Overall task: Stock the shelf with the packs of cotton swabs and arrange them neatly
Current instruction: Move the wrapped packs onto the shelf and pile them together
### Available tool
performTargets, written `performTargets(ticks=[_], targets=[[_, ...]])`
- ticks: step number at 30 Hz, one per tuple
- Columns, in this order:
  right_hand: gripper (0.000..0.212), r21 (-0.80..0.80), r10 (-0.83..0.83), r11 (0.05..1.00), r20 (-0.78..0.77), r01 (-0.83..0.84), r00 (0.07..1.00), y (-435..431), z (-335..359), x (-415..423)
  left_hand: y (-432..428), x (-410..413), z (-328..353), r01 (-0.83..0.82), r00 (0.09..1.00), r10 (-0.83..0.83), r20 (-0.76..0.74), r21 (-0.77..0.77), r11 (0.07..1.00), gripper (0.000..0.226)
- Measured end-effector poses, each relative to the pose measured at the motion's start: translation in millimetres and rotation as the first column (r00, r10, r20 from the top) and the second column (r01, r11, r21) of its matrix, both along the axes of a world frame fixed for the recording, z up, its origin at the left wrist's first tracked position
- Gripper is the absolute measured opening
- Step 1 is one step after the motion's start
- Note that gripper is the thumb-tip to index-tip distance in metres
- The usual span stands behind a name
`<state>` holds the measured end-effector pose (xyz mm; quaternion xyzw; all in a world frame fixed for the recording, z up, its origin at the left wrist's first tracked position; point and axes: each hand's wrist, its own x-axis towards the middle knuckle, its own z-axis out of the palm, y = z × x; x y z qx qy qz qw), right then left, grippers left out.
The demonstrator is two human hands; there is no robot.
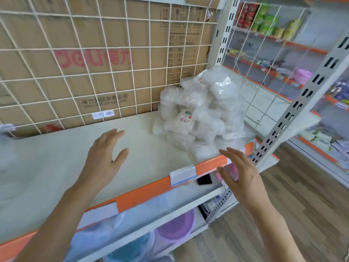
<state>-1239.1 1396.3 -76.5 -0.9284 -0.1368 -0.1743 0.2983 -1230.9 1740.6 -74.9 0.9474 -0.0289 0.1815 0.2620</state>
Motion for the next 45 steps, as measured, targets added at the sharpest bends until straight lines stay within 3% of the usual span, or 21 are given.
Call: performTargets(ticks=[9,19,21,23,28,34,45], targets=[[0.046,0.026,0.135,0.991,-0.006,-0.134,0.991,56.0,5.5,-20.7,57.9,-90.7,9.7,-0.195,0.979,0.195,0.064,-0.01,0.981,0.066],[0.051,0.021,0.408,0.913,0.003,-0.408,0.913,213.1,12.5,-57.4,182.7,-238.7,19.2,-0.472,0.873,0.47,0.129,-0.016,0.882,0.062],[0.044,0.045,0.43,0.902,-0.019,-0.429,0.902,240.7,14.1,-69.8,206.7,-266.1,20.9,-0.506,0.853,0.503,0.141,-0.013,0.862,0.06],[0.04,0.046,0.473,0.88,-0.005,-0.472,0.881,278.6,13.8,-88.4,236.3,-303.2,24.1,-0.556,0.821,0.553,0.142,-0.021,0.831,0.058],[0.057,0.053,0.579,0.814,-0.001,-0.578,0.815,369.9,13.6,-140.0,305.3,-390.4,21.8,-0.642,0.757,0.635,0.152,-0.006,0.767,0.058],[0.038,0.038,0.66,0.75,0.002,-0.66,0.751,464.8,9.8,-192.1,367.5,-483.6,12.5,-0.729,0.673,0.724,0.155,-0.031,0.684,0.054],[0.04,0.042,0.815,0.58,-0.048,-0.814,0.578,596.7,14.9,-239.8,422.2,-604.3,-8.3,-0.889,0.458,0.886,0.075,0.01,0.459,0.042]])
